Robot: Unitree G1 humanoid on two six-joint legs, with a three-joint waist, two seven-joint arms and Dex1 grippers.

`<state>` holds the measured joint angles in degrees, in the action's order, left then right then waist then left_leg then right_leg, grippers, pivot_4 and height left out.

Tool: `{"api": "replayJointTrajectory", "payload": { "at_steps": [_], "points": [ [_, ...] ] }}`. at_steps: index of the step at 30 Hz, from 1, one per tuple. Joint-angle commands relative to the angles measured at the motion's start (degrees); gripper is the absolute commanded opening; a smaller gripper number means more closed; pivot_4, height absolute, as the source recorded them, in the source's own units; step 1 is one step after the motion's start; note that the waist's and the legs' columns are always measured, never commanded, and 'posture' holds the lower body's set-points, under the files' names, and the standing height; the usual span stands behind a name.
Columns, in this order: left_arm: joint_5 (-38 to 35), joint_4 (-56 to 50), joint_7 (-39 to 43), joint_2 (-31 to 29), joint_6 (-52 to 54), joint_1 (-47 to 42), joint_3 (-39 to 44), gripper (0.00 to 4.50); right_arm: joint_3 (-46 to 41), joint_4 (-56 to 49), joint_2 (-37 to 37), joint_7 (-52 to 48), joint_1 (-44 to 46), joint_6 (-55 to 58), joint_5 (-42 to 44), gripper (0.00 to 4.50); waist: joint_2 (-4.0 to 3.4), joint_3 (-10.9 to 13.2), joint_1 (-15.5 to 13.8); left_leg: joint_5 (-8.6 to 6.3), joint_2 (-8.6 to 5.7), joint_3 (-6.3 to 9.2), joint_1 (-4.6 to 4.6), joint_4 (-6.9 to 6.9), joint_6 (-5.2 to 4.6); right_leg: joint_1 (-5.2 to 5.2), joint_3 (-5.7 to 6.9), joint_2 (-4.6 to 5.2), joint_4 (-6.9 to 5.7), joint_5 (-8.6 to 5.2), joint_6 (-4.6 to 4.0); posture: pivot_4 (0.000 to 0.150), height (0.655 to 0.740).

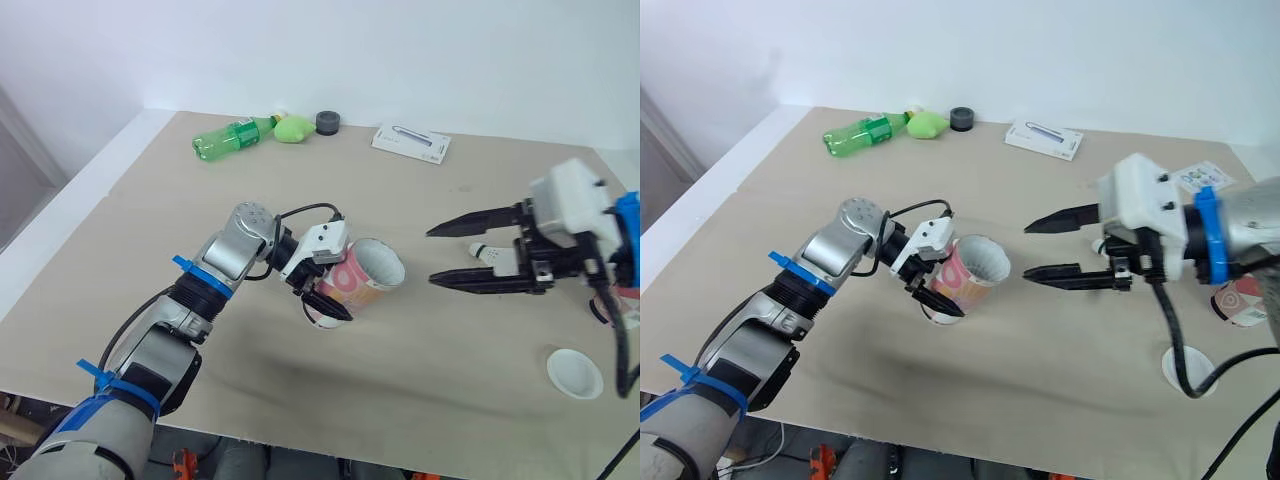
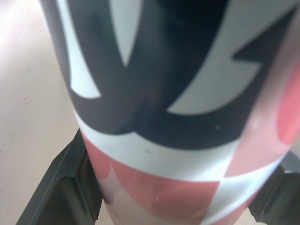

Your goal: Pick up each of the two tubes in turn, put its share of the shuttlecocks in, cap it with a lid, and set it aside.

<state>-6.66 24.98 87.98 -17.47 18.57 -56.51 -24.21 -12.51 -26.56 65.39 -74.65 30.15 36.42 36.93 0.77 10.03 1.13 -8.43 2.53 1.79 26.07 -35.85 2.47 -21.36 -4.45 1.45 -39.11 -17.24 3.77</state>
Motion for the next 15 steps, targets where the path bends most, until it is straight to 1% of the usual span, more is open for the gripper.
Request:
{"api": "replayJointTrajectory", "payload": {
  "at_steps": [1,3,6,7,10,15],
  "points": [
    [0.26,-0.53,-0.76,0.22,-0.44,-0.2,0.17,3.32,-13.78,8.5,-1.5,8.57,-16.84,1.7,-9.19,2.8,0.02,0.0,0.04,0.0,0.02,0.03,-0.03,0.0,0.0,0.02,0.02,-0.03,0.0,-0.01,0.01,0.15,0.7203],
    [0.21,-0.72,-0.71,0.08,-0.33,-0.12,0.2,3.32,-16.16,13.41,-4.54,12.51,-21.83,-1.03,-12.22,2.8,0.04,0.01,0.03,0.02,0.0,0.02,-0.03,-0.02,-0.04,0.05,0.01,-0.02,0.01,-0.01,0.05,0.15,0.7203],
    [0.26,-0.78,-0.69,-0.21,-0.35,-0.02,0.2,3.32,-17.01,19.75,-7.75,14.74,-26.02,-3.87,-13.66,2.8,0.09,-0.01,0.02,0.04,-0.01,-0.01,-0.02,-0.06,-0.06,0.05,-0.02,-0.02,0.01,0.0,0.08,0.15,0.7203],
    [0.26,-0.81,-0.68,-0.27,-0.3,-0.01,0.19,3.32,-16.6,21.91,-8.53,15.23,-26.65,-4.36,-14.1,2.8,-0.37,-0.09,0.23,0.04,-0.02,-0.04,0.0,-0.02,-0.06,-0.01,-0.05,-0.01,0.01,0.01,0.11,0.15,0.7203],
    [0.21,-1.06,-0.7,-0.52,0.01,-0.01,0.24,3.32,-13.76,29.88,-10.55,17.73,-24.94,-7.14,-15.91,2.8,-0.37,-0.05,0.24,0.06,0.0,-0.14,-0.11,0.01,-0.09,0.0,-0.2,-0.09,-0.02,-0.03,0.28,0.15,0.7203],
    [0.23,-1.19,-0.93,-1.08,0.22,-0.08,0.39,3.32,-8.11,41.57,-12.44,19.61,-16.74,-10.94,-18.89,2.8,-0.34,-0.02,0.82,0.09,0.0,-0.2,-0.19,0.0,-0.09,0.03,-0.27,-0.09,-0.02,-0.01,0.39,0.15,0.7203]
  ]
}}
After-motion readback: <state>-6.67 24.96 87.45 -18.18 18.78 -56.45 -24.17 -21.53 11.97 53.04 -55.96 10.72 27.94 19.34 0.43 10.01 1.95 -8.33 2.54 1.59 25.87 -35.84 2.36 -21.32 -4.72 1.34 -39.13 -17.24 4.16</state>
